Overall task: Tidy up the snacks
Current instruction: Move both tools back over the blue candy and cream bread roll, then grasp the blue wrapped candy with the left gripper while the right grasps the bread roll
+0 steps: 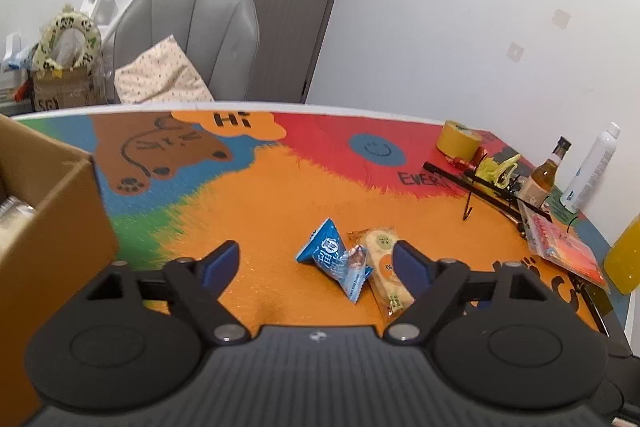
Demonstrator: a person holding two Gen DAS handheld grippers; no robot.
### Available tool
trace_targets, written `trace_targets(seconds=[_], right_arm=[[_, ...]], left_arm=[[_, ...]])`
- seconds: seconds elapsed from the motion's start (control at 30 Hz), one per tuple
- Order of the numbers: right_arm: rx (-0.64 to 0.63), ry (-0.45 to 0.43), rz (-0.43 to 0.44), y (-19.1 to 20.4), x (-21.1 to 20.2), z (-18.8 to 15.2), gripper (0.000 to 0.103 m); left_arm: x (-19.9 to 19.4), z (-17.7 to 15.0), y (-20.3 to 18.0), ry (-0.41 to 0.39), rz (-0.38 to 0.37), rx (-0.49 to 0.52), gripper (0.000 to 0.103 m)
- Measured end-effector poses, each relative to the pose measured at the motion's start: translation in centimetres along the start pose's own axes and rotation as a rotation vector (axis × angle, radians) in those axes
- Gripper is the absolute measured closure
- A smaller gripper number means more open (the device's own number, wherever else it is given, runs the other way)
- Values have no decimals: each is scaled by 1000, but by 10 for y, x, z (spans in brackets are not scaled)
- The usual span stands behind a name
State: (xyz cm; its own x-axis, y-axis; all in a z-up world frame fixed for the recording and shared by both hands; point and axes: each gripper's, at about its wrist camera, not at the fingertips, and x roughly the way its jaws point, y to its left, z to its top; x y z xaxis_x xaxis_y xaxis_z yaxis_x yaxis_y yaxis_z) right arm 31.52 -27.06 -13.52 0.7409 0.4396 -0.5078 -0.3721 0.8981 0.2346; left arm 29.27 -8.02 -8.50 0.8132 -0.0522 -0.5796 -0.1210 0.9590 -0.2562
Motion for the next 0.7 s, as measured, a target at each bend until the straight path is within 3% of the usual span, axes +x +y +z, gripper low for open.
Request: trace_targets(seconds=[0.07, 0.17, 0.3, 0.4, 0.47, 0.7], right_arm=[[7, 17, 7, -1, 7, 3, 34], [7, 37, 16, -2, 18, 6, 34], [2, 70, 27, -1, 34, 6, 37], [12, 109, 21, -3, 45, 3, 49], [16, 93, 1, -3, 46, 2, 56], [60, 78, -16, -13, 40, -1, 68]], left_arm=[[9, 0, 1, 19, -2, -21, 36], [21, 1, 2, 43, -3, -56, 44], [36, 2, 2, 63, -5, -95, 46], [46, 4, 1, 71, -4, -116, 46], [53, 5, -1, 79, -2, -125, 46], [66, 6, -9, 87, -4, -123, 46]])
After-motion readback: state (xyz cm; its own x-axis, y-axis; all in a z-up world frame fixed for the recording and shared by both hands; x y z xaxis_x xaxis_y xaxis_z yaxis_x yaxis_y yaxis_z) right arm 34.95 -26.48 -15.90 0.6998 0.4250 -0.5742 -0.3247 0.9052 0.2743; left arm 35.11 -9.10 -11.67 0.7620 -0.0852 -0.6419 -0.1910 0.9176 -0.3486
